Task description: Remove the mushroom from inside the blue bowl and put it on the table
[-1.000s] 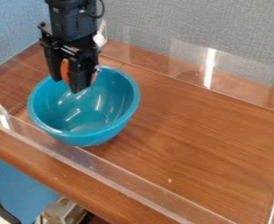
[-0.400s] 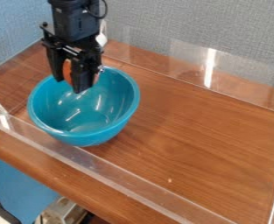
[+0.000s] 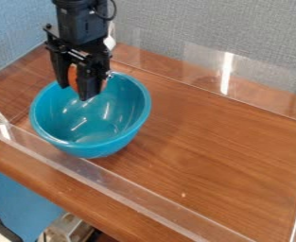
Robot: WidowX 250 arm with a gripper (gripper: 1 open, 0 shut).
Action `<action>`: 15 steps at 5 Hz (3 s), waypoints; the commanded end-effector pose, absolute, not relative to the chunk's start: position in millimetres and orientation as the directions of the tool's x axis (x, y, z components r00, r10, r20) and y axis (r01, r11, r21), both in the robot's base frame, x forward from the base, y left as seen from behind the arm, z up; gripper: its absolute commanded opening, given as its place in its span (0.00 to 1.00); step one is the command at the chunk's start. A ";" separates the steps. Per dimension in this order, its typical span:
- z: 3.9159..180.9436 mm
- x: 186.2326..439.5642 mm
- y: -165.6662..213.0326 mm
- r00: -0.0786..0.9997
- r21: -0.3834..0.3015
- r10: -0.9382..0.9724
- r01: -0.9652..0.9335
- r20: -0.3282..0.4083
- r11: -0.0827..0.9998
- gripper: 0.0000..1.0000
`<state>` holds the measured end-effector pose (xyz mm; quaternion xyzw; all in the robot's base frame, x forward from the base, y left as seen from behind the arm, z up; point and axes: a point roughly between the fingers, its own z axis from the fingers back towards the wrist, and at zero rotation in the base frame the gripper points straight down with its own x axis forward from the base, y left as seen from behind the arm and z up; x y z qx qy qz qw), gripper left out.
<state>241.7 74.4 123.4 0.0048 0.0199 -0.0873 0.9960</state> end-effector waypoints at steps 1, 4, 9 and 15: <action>145.1 245.9 71.9 0.984 0.044 -0.178 0.177 0.030 0.983 0.00; 150.8 243.8 68.5 0.983 0.047 -0.180 0.179 0.040 0.983 0.00; 154.8 241.2 62.7 0.981 0.051 -0.186 0.183 0.050 0.982 0.00; 159.8 236.0 44.5 0.974 0.056 -0.212 0.209 0.073 0.976 0.00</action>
